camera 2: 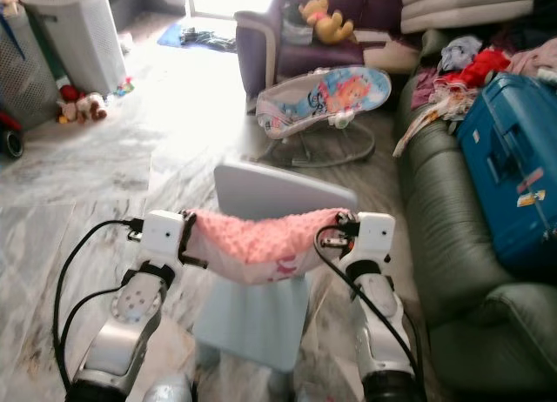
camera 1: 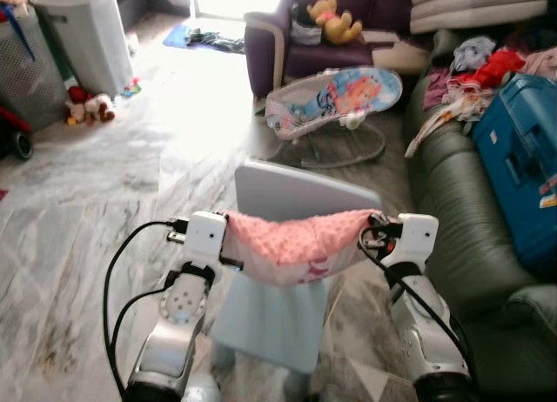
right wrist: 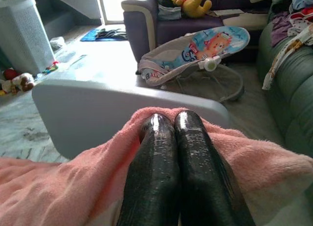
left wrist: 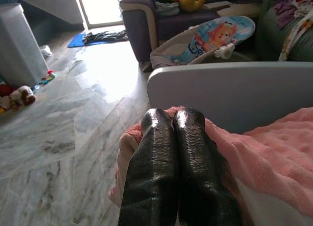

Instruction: Move the pillow to the sofa

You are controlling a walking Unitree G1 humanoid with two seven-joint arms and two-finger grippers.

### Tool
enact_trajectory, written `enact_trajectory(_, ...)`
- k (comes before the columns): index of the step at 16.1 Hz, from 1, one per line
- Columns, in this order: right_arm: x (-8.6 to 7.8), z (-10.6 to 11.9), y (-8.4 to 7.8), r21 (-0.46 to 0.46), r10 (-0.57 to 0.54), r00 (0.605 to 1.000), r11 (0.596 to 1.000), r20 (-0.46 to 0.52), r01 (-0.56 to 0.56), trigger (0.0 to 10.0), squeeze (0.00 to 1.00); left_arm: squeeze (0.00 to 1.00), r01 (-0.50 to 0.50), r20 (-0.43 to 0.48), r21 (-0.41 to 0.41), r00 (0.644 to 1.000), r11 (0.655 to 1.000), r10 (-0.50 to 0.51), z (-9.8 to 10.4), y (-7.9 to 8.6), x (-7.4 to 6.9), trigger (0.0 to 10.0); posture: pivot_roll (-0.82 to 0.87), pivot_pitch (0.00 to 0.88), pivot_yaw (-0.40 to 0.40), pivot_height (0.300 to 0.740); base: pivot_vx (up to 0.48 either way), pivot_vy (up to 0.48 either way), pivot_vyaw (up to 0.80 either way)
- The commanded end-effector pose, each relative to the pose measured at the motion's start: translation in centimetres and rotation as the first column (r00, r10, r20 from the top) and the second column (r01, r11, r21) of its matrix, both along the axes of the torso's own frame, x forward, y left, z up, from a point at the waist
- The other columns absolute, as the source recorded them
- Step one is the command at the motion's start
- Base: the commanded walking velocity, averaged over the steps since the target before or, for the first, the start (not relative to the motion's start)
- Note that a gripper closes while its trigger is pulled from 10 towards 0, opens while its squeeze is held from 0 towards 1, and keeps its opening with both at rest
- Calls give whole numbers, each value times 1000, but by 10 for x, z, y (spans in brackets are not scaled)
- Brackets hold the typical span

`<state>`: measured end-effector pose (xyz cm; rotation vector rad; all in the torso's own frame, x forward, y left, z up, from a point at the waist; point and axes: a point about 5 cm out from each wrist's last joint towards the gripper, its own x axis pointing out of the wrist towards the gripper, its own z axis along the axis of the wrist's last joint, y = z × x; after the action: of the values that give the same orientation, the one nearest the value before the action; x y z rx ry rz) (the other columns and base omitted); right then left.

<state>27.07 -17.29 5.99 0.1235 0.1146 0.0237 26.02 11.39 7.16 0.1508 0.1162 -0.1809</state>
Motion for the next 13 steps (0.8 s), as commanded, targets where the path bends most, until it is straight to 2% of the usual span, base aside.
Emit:
enact_trajectory(1,3,3,-2,1,-6,1000,1000,11,6,10000,0,0,13,6,-6,1000,1000,-13,3,-2,1,10000,38,0,-30,740,-292,0,0)
enact_trajectory(4,3,1,-8,4,-27,1000,1000,-2,27,10000,0,0,8,-4,-6,1000,1000,-8,2,0,2,10000,37,0,-28,740,-292,0,0)
enact_trajectory(13,4,-2,-7,-4,-39,999,999,-15,39,10000,0,0,-2,-25,-18,1000,1000,2,0,1,4,10000,35,0,-19,740,-294,0,0)
